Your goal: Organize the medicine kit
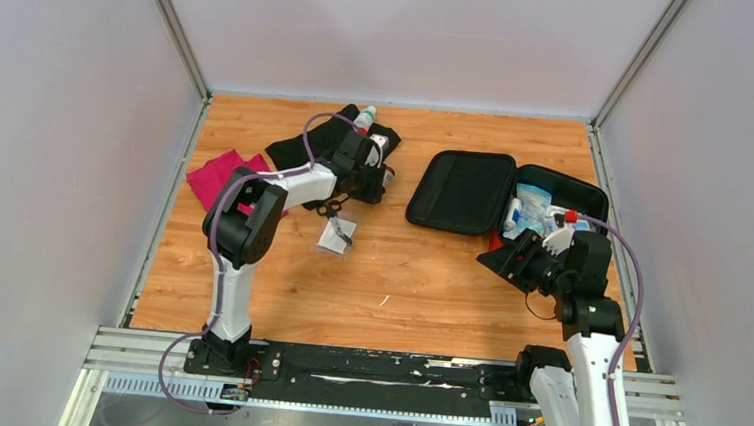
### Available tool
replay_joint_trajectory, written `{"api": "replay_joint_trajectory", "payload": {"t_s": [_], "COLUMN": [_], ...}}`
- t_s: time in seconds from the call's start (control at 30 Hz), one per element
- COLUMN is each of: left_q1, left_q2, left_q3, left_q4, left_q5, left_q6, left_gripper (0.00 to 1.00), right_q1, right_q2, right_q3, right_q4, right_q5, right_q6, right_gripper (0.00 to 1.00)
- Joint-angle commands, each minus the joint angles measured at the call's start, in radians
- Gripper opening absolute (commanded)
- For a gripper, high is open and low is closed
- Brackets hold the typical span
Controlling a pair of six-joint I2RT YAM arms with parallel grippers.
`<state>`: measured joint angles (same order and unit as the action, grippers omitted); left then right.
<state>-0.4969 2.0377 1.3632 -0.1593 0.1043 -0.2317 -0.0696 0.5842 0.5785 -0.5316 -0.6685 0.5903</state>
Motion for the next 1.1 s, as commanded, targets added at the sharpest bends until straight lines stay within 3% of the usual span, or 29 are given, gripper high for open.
{"api": "replay_joint_trajectory", "payload": {"t_s": [0.0, 0.13, 0.2, 0.43, 0.53, 0.7, 1.07], "left_q1": [0.001, -0.048, -0.094, -0.251, -0.323, -0.384, -0.393], "left_q2": [-0.094, -0.249, -0.332, -0.627, -0.748, -0.905, -1.079], "left_q3": [-0.063, -0.223, -0.329, -0.669, -0.733, -0.799, -0.900], "left_q4": [0.064, 0.146, 0.210, 0.453, 0.472, 0.472, 0.474], "left_q5": [0.046, 0.075, 0.096, 0.098, 0.044, -0.060, -0.103], "left_q6": [-0.017, -0.074, -0.121, -0.393, -0.466, -0.547, -0.605], "left_gripper": [0.21, 0.13, 0.00, 0.00, 0.00, 0.00, 0.00], "right_q1": [0.016, 0.043, 0.150, 0.468, 0.586, 0.778, 0.994], "right_q2": [-0.015, -0.036, -0.052, 0.019, 0.079, 0.139, 0.297], "right_q3": [-0.011, -0.051, -0.086, -0.119, -0.114, -0.071, -0.001], "right_q4": [-0.027, 0.082, 0.173, 0.427, 0.522, 0.507, 0.714], "right_q5": [0.004, -0.031, 0.019, 0.247, 0.347, 0.592, 0.831], "right_q6": [-0.009, 0.108, 0.210, 0.390, 0.453, 0.525, 0.517], "right_gripper": [0.59, 0.58, 0.58, 0.72, 0.75, 0.76, 0.76]}}
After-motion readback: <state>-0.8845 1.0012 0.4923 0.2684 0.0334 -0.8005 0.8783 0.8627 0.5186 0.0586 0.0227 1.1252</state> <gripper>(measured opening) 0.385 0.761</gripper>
